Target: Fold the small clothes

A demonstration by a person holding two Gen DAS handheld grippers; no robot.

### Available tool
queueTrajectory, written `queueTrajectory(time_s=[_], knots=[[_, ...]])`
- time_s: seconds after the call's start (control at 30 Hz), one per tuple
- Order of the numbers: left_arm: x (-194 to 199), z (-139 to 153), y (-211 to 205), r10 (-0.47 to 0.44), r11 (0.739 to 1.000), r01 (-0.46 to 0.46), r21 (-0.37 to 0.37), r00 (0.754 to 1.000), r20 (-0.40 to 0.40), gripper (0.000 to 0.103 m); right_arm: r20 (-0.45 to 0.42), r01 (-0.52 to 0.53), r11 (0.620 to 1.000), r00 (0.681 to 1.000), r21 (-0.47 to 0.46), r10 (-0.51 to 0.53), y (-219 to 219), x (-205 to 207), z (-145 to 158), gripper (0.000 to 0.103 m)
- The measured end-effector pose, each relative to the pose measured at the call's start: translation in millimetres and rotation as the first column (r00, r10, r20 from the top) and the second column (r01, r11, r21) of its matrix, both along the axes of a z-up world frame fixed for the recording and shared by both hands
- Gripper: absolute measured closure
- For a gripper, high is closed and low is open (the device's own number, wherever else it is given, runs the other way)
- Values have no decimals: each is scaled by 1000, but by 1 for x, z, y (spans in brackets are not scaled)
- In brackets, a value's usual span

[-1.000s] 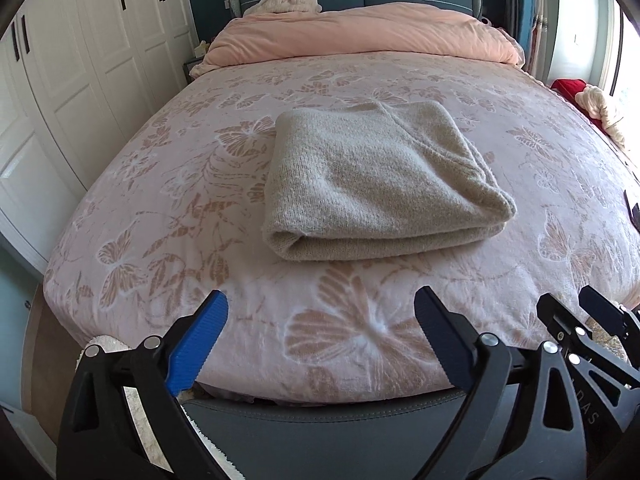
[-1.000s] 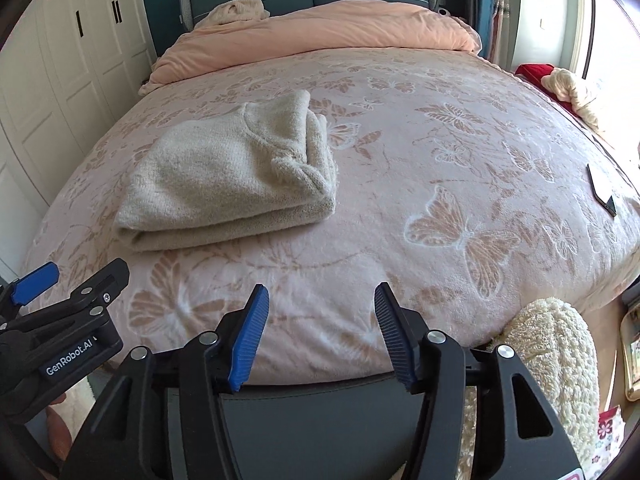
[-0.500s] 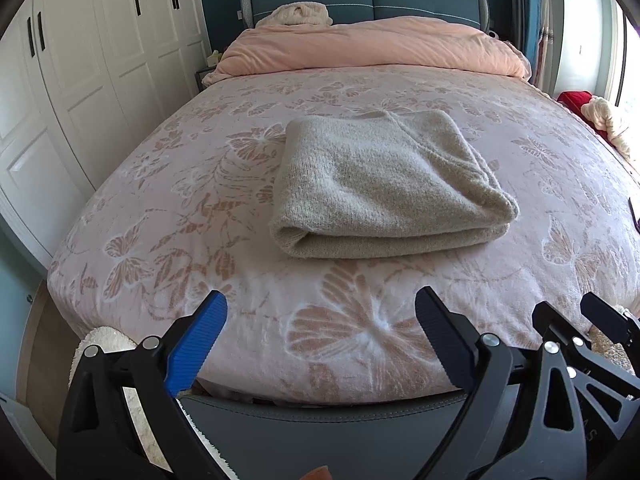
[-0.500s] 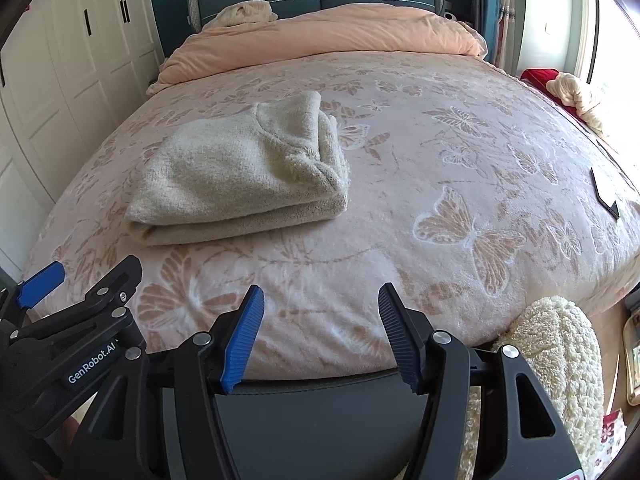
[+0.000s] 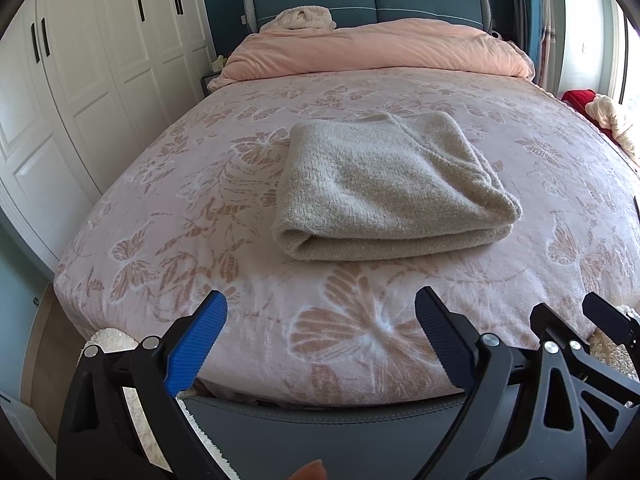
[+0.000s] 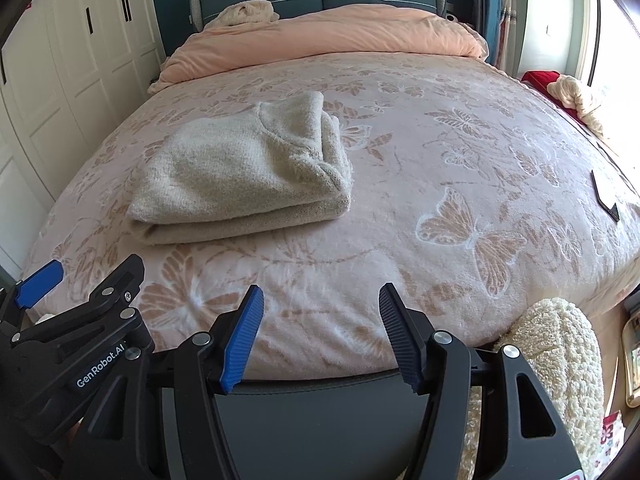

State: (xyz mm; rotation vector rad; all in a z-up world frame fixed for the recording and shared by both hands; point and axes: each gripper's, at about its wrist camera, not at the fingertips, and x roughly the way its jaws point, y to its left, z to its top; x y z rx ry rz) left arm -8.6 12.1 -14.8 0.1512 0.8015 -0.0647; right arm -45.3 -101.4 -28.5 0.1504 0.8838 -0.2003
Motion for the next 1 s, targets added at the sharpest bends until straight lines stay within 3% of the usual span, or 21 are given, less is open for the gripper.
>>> queueTrajectory(time_s=[1.0], knots=[[-4, 2, -3, 22, 1000, -23, 20, 1000, 15, 10, 3, 9, 1000, 1000, -11, -9, 3, -1, 2, 44]])
